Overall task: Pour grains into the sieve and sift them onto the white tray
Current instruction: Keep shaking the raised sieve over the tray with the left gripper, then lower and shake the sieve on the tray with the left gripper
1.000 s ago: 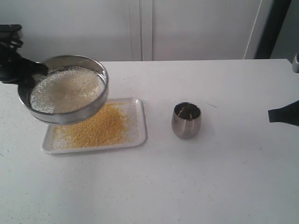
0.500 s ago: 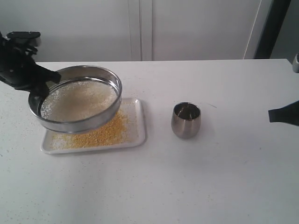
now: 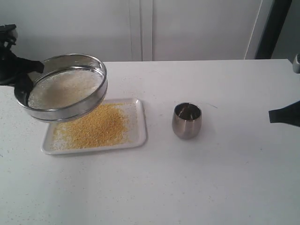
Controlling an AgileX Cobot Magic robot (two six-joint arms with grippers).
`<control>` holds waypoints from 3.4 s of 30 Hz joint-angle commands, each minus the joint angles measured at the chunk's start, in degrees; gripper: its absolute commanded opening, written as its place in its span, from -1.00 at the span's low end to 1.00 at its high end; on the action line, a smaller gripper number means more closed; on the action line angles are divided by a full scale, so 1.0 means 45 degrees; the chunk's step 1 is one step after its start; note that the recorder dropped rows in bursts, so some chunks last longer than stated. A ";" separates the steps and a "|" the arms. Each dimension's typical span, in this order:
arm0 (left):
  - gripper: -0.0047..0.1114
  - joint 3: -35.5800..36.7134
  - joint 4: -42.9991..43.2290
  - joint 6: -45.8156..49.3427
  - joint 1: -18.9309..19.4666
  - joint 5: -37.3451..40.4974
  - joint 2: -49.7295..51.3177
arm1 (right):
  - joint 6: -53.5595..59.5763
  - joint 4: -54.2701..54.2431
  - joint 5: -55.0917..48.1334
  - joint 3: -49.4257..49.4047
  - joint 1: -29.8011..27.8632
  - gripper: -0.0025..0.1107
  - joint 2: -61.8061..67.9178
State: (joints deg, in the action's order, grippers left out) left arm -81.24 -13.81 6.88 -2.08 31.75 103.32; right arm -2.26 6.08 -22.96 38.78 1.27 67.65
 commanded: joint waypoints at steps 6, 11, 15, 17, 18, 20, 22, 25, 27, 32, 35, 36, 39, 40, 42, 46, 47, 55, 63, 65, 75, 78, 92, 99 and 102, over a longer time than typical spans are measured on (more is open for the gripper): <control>-0.92 -0.0296 0.1675 -0.1528 0.0254 0.0846 -0.0442 | -0.0031 -0.0014 0.0135 -0.0050 -0.0068 -0.96 -0.0103; -0.92 0.0201 0.0581 -0.0428 -0.1791 0.0317 0.0160 | -0.0031 -0.0014 0.0107 -0.0050 -0.0068 -0.96 -0.0103; -0.92 -0.0030 0.2683 -0.1627 0.0239 0.1093 -0.0432 | -0.0031 -0.0014 0.0073 -0.0050 -0.0068 -0.96 -0.0103; -0.92 0.0146 0.0409 -0.0327 0.0027 0.0428 -0.0312 | -0.0031 -0.0014 0.0077 -0.0050 -0.0068 -0.96 -0.0103; -0.92 0.0175 -0.0143 0.0250 -0.0360 0.0326 -0.0191 | -0.0031 -0.0014 0.0100 -0.0050 -0.0068 -0.96 -0.0103; -0.92 0.0175 0.0408 0.0975 -0.1461 0.0598 0.0129 | -0.0031 -0.0014 0.0100 -0.0050 -0.0068 -0.96 -0.0103; -0.92 0.0124 0.1143 0.0031 -0.0204 0.0531 -0.0210 | -0.0031 -0.0014 0.0100 -0.0050 -0.0068 -0.96 -0.0103; -0.92 0.0184 -0.1318 0.0574 0.0290 -0.0107 -0.0225 | -0.0031 -0.0014 0.0061 -0.0050 -0.0068 -0.96 -0.0103; -0.92 0.0284 -0.1935 0.2172 -0.1106 0.0009 0.0229 | -0.0031 -0.0014 0.0061 -0.0050 -0.0068 -0.96 -0.0103; -0.92 0.0284 0.0594 0.0594 0.0419 0.0329 -0.0639 | -0.0031 -0.0014 0.0139 -0.0050 -0.0068 -0.96 -0.0103; -0.92 0.0284 -0.1658 0.1389 0.0932 -0.0050 -0.0845 | -0.0031 -0.0014 0.0105 -0.0050 -0.0068 -0.96 -0.0103; -0.92 0.0374 -0.2377 0.2015 0.0545 -0.0231 -0.0736 | -0.0031 -0.0014 0.0105 -0.0050 -0.0068 -0.96 -0.0103; -0.92 0.0483 -0.2707 0.2634 -0.0861 -0.0111 -0.0322 | -0.0031 -0.0014 0.0116 -0.0050 -0.0068 -0.96 -0.0127; -0.92 0.0483 -0.2411 0.2634 -0.1101 0.0217 -0.0266 | -0.0031 -0.0014 0.0116 -0.0050 -0.0068 -0.96 -0.0127; -0.92 0.0483 -0.1461 0.2373 -0.0939 0.0767 -0.0403 | -0.0031 -0.0014 0.0116 -0.0050 -0.0068 -0.96 -0.0127; -0.92 0.0483 -0.0988 0.1444 0.1094 0.0656 -0.1153 | -0.0031 -0.0014 0.0097 -0.0050 -0.0068 -0.96 -0.0125; -0.92 0.0578 -0.1734 0.1550 0.1375 0.0432 -0.1241 | -0.0031 -0.0014 0.0072 -0.0050 -0.0068 -0.96 -0.0125; -0.92 0.1557 -0.1471 0.2732 -0.0711 0.0294 -0.0802 | -0.0031 -0.0014 0.0098 -0.0050 -0.0068 -0.96 -0.0125; -0.92 0.1437 -0.1326 0.2584 -0.0502 -0.0456 -0.0937 | -0.0031 -0.0014 0.0073 -0.0050 -0.0068 -0.96 -0.0154; -0.92 0.1437 -0.0609 0.2836 -0.1322 0.0432 -0.0538 | -0.0031 -0.0014 0.0073 -0.0050 -0.0068 -0.96 -0.0154; -0.92 0.0315 0.0689 0.0227 -0.0613 -0.0253 -0.0633 | -0.0031 -0.0014 0.0092 -0.0050 -0.0068 -0.96 -0.0150; -0.92 0.0315 0.1083 0.1380 -0.1796 0.1288 -0.0138 | -0.0031 -0.0014 0.0068 -0.0050 -0.0068 -0.96 -0.0150; -0.92 -0.0412 0.0134 0.2923 -0.1515 0.2463 0.0022 | -0.0031 -0.0014 0.0092 -0.0050 -0.0068 -0.96 -0.0150; -0.92 -0.0877 -0.1042 0.1992 0.0024 0.2036 0.0021 | -0.0031 -0.0014 0.0066 -0.0050 -0.0068 -0.96 -0.0150; -0.92 -0.0287 -0.0926 0.3234 -0.0584 0.2802 -0.0025 | -0.0031 -0.0014 0.0066 -0.0050 -0.0068 -0.96 -0.0150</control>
State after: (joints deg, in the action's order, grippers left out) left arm -84.43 -13.96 16.84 -2.04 38.90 104.25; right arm -2.30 6.08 -22.86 38.78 1.27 67.29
